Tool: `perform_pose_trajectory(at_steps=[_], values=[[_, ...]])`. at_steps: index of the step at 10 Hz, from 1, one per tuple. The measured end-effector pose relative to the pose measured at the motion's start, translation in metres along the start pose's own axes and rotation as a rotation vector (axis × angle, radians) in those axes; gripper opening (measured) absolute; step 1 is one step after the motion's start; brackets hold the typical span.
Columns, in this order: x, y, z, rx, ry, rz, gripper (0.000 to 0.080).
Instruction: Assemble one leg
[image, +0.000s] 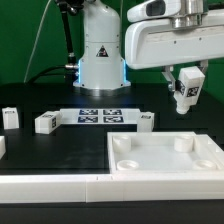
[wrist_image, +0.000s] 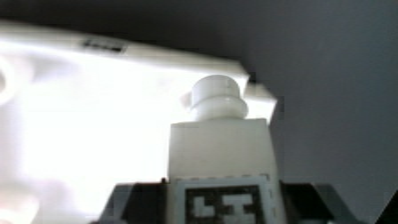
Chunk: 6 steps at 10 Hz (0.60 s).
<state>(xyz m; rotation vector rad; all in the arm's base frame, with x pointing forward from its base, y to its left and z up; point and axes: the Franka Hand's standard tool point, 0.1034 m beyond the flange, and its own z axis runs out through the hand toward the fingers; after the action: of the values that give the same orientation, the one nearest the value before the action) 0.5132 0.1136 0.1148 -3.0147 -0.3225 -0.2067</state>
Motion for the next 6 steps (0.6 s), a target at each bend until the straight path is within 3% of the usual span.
perform_pose_trajectory(at_steps=[1, 3, 6], values=[[0.014, 0.01, 0.001, 0.0, 0.015, 0.017, 0.0287], [0.028, 0.015, 0.004, 0.004, 0.029, 0.017, 0.0287], [0.027, 0.014, 0.005, 0.004, 0.027, 0.017, 0.0287]])
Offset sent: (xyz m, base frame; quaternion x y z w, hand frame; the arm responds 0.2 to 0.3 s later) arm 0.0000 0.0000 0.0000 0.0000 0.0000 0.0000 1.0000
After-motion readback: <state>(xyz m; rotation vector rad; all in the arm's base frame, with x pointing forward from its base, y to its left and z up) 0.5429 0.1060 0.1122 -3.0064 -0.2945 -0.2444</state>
